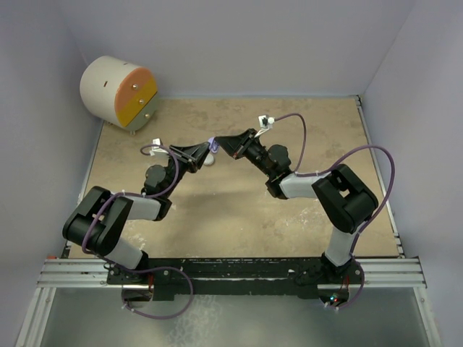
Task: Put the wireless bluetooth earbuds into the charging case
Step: Place the earbud in the charging case.
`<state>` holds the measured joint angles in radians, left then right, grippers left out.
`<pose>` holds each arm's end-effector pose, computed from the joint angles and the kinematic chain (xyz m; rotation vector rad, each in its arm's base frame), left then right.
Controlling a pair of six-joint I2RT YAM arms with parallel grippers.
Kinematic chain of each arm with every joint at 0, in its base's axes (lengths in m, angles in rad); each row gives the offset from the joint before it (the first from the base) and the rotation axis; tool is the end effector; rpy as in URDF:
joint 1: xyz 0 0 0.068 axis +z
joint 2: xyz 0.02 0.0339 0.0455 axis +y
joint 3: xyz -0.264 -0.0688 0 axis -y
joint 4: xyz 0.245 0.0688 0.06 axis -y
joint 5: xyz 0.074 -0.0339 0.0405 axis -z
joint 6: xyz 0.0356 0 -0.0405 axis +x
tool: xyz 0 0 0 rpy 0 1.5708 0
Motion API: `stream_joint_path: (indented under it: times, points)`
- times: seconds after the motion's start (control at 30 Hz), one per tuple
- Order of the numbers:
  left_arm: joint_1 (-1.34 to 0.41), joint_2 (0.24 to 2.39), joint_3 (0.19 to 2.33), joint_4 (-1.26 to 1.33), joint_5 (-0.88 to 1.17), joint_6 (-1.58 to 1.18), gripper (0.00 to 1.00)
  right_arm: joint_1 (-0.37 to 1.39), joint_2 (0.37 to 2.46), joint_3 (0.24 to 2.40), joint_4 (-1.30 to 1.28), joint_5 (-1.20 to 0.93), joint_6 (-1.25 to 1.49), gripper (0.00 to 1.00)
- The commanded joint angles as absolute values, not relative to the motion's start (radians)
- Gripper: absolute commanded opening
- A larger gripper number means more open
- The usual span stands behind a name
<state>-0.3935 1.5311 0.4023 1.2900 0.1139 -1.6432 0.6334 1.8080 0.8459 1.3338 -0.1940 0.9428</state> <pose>0.2538 -0.1098 0.1991 -0.8815 1.4126 -1.7125 0.2965 0.2262 0.2430 0.0179 1.3480 1.4761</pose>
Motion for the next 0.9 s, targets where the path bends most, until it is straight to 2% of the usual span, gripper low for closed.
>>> stream_joint_path:
  times: [0.0, 0.37, 0.87]
  points:
    - [-0.402, 1.529, 0.439, 1.387, 0.1, -1.661, 0.0, 0.629, 1.807, 0.878, 1.386, -0.205, 0.948, 0.0]
    - [-0.405, 1.531, 0.427, 1.415, 0.072, -1.671, 0.0, 0.63, 1.794, 0.867, 1.388, -0.212, 0.948, 0.0]
    - [-0.426, 1.644, 0.431, 1.621, 0.045, -1.764, 0.0, 0.63, 1.797, 0.865, 1.405, -0.221, 0.967, 0.0]
